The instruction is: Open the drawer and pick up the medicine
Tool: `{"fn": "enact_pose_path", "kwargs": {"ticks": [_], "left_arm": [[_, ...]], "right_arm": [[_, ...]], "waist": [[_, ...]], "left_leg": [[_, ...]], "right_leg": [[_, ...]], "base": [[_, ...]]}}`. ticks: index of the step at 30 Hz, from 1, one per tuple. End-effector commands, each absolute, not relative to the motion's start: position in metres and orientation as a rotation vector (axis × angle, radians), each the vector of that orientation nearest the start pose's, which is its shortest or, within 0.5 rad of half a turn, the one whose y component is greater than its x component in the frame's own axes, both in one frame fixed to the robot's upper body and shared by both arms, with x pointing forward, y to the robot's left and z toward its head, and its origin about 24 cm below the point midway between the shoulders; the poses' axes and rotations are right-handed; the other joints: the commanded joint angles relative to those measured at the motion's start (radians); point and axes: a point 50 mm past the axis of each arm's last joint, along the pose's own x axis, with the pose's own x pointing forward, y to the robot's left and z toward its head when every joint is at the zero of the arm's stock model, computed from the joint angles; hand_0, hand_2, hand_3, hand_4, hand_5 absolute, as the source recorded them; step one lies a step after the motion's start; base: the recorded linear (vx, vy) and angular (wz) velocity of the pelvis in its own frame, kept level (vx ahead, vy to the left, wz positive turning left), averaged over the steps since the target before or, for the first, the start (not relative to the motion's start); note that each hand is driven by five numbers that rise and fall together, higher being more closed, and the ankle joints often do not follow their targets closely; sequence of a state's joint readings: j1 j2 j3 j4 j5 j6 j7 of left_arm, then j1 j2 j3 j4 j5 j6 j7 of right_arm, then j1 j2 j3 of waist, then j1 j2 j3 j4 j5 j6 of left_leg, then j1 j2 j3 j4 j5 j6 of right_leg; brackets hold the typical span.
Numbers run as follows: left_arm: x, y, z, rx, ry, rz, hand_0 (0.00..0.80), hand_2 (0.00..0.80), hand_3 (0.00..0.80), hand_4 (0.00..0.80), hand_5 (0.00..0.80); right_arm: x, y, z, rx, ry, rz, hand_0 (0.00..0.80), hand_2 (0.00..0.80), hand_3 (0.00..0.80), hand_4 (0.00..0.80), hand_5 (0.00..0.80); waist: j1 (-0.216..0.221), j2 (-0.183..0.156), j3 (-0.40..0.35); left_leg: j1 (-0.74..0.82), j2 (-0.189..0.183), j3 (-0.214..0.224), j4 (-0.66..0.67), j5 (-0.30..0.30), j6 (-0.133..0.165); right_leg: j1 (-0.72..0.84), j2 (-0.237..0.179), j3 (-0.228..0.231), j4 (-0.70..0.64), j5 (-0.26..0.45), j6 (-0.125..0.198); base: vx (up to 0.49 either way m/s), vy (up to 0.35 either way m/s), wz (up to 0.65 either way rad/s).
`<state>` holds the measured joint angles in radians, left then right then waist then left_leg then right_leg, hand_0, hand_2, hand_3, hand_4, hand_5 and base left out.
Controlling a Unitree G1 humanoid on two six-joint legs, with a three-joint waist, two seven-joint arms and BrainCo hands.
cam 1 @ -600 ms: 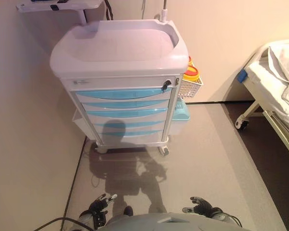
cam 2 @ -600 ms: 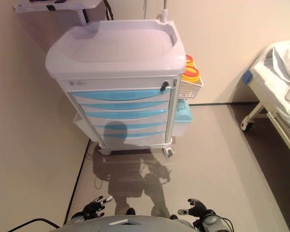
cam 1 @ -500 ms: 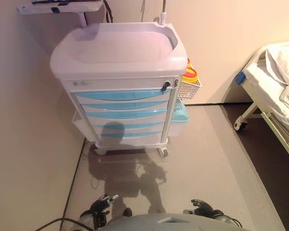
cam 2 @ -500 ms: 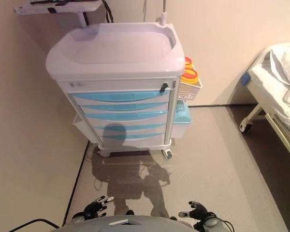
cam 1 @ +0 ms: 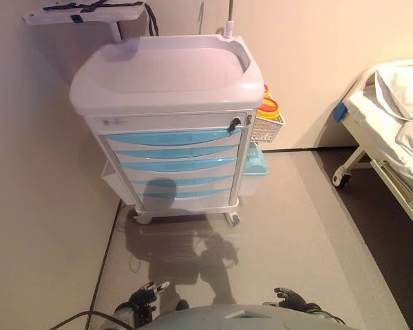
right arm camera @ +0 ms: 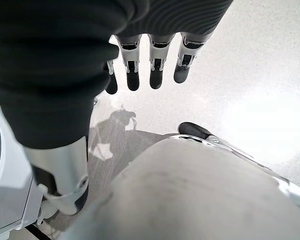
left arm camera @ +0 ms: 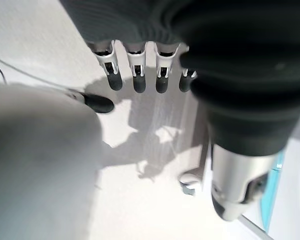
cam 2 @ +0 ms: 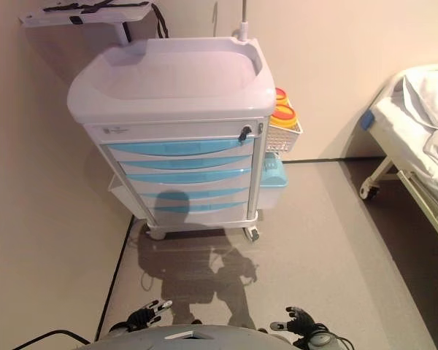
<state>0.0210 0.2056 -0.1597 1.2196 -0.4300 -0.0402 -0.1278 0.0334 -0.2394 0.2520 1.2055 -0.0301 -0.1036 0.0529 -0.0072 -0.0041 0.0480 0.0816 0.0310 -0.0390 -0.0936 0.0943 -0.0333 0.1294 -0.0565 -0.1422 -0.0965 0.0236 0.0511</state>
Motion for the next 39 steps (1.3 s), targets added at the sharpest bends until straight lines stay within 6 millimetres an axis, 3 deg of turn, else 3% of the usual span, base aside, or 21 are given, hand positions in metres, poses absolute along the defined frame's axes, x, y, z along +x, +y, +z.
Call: {"fn": "enact_pose_path", "kwargs": {"ticks": [1,8,13,21,25,31,35,39], "left_arm": [[0.096,0.21,-0.165,-0.133,1.199,0.129,0.0,0.0,0.0,0.0,0.0],[0.085,0.221,-0.167,-0.011,1.285,0.151,0.0,0.0,0.0,0.0,0.0],[0.089,0.229,-0.164,-0.045,1.242,0.21,0.0,0.0,0.0,0.0,0.0],[0.16,0.232,-0.136,-0.278,0.842,0.276,0.0,0.0,0.0,0.0,0.0],[0.21,0.229,-0.107,-0.377,0.605,0.283,0.0,0.0,0.0,0.0,0.0],[0.27,0.221,-0.056,-0.525,0.289,0.237,0.0,0.0,0.0,0.0,0.0],[0.313,0.224,0.001,-0.685,0.004,0.172,0.0,0.0,0.0,0.0,0.0],[0.34,0.227,0.053,-0.821,-0.248,0.063,0.0,0.0,0.0,0.0,0.0]], "right_arm": [[0.107,-0.207,-0.16,-0.35,1.114,0.19,0.0,0.0,0.0,0.0,0.0],[0.105,-0.212,-0.16,-0.362,1.119,0.18,0.0,0.0,0.0,0.0,0.0],[0.108,-0.218,-0.158,-0.376,1.111,0.169,0.0,0.0,0.0,0.0,0.0],[0.141,-0.228,-0.145,-0.349,1.01,0.09,0.0,0.0,0.0,0.0,0.0],[0.157,-0.227,-0.138,-0.332,0.951,0.063,0.0,0.0,0.0,0.0,0.0],[0.17,-0.229,-0.131,-0.33,0.898,0.049,0.0,0.0,0.0,0.0,0.0],[0.177,-0.231,-0.126,-0.301,0.847,0.023,0.0,0.0,0.0,0.0,0.0],[0.181,-0.236,-0.122,-0.285,0.82,-0.009,0.0,0.0,0.0,0.0,0.0]], "waist": [[0.005,-0.028,0.045],[-0.001,-0.022,0.064],[-0.007,-0.013,0.089],[-0.024,-0.017,0.218],[-0.042,-0.033,0.301],[-0.079,-0.059,0.37],[-0.105,-0.086,0.41],[-0.126,-0.102,0.435]], "left_leg": [[0.048,-0.097,0.047,0.006,-0.164,0.073],[0.035,-0.099,0.048,0.006,-0.159,0.075],[0.023,-0.101,0.053,0.011,-0.155,0.08],[-0.093,-0.103,0.099,0.092,-0.164,0.103],[-0.185,-0.103,0.14,0.19,-0.184,0.113],[-0.31,-0.09,0.191,0.338,-0.228,0.127],[-0.401,-0.074,0.213,0.44,-0.265,0.133],[-0.48,-0.059,0.213,0.517,-0.29,0.131]], "right_leg": [[-0.017,0.031,0.024,0.045,-0.036,0.013],[-0.034,0.028,0.03,0.046,-0.03,0.015],[-0.06,0.024,0.044,0.067,-0.032,0.014],[-0.206,0.009,0.095,0.15,-0.017,0.014],[-0.284,0.002,0.132,0.206,-0.007,0.019],[-0.401,-0.01,0.174,0.29,0.0,0.024],[-0.477,0.0,0.197,0.351,-0.009,0.018],[-0.556,0.018,0.208,0.409,-0.019,0.006]], "base": [[0.0,0.0,0.0],[0.006,0.011,-0.01],[0.025,0.06,-0.06],[-0.108,0.066,-0.12],[-0.111,0.06,-0.22],[-0.078,0.072,-0.31],[-0.077,0.032,-0.22],[-0.056,0.017,-0.15]]}}
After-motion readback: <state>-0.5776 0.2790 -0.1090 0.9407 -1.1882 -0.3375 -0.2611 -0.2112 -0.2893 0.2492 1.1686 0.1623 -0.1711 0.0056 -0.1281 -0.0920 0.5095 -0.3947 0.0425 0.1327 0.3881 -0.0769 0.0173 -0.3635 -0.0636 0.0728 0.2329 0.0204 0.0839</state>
